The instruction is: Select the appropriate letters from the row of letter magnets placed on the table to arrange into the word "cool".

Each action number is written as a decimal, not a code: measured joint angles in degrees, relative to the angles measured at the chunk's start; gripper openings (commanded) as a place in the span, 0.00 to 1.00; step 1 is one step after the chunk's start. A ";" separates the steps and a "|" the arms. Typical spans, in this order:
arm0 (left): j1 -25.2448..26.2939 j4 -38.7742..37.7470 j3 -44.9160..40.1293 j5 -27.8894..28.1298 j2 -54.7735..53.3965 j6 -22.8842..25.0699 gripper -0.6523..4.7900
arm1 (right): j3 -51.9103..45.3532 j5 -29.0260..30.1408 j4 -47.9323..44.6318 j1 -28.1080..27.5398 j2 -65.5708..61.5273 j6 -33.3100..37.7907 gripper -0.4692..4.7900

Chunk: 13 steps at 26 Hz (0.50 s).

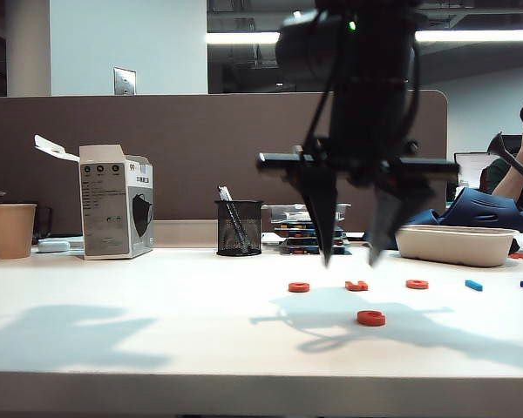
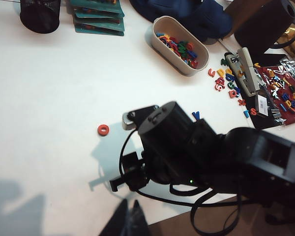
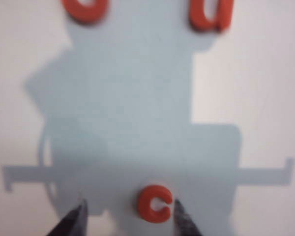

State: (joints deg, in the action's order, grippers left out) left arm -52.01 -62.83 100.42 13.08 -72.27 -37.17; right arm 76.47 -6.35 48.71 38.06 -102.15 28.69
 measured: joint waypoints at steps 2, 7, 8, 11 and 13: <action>0.00 -0.02 0.00 0.00 -0.02 0.00 0.11 | 2.38 0.00 -0.26 -0.20 0.00 -2.60 0.08; 0.00 -0.02 0.00 0.00 -0.02 0.00 0.11 | 4.94 2.51 -5.42 -2.40 0.09 -8.48 0.08; 0.00 -0.02 0.00 0.00 -0.02 0.00 0.11 | 4.94 4.31 -6.56 -3.28 0.09 -8.85 0.08; 0.00 -0.02 0.00 0.00 0.00 0.00 0.11 | 4.94 13.18 -11.32 -8.46 -1.03 -8.90 0.08; 0.00 -0.02 0.00 0.00 -0.02 0.00 0.11 | 4.94 16.83 -13.31 -11.34 -2.32 -8.55 0.08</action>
State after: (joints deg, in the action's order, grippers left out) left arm -52.01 -62.85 100.42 13.08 -72.29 -37.17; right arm 81.41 10.48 35.40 26.72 -104.47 20.14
